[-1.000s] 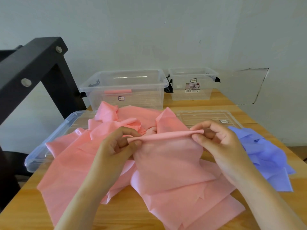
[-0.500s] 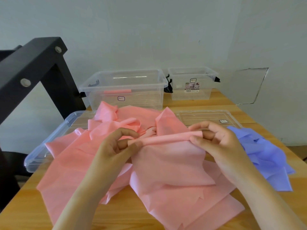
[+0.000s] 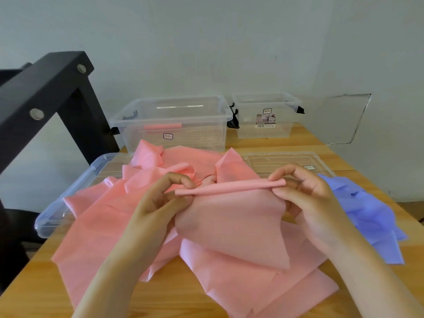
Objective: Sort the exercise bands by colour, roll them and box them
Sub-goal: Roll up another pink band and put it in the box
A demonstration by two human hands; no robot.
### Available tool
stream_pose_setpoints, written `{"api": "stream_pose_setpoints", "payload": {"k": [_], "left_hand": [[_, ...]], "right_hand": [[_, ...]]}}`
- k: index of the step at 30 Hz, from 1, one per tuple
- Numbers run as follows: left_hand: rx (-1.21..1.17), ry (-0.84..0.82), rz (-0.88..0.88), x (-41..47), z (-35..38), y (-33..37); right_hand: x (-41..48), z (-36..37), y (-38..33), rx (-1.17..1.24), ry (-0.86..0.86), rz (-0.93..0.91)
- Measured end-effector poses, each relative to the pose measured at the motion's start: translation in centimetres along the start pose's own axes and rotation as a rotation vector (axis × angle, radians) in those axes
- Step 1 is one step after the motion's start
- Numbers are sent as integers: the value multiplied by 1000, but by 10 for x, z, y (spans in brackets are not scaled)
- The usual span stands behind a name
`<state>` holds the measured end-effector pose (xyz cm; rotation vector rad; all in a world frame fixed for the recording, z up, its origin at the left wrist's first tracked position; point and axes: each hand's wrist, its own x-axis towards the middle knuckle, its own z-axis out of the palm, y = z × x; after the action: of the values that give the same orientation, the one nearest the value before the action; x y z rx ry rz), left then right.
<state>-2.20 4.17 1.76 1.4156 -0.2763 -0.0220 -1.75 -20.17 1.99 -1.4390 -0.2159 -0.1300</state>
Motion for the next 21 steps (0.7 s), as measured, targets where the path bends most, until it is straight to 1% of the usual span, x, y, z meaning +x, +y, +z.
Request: {"api": "stream_pose_setpoints", "payload": {"k": [1,3,6,8,10,16,21], "left_hand": [[-22,-5,2,0,-1,1],[13,-4,32,-1,-1,2],[232,100,108,2,-2,-5],[320,145,123,5,0,-8],[336,156,123,6,2,-10],[333,101,127,4,7,-8],[334,112,111,4,15,-6]], "right_hand": [[0,-1,-1,19,-22,12],[-2,-2,-2,3,-44,18],[-3,2,-1,-147,-11,-20],[-2,2,2,-214,20,-46],[0,3,3,-202,61,-57],[-2,5,2,-149,140,-83],[-2,11,-1,-61,278,-88]]}}
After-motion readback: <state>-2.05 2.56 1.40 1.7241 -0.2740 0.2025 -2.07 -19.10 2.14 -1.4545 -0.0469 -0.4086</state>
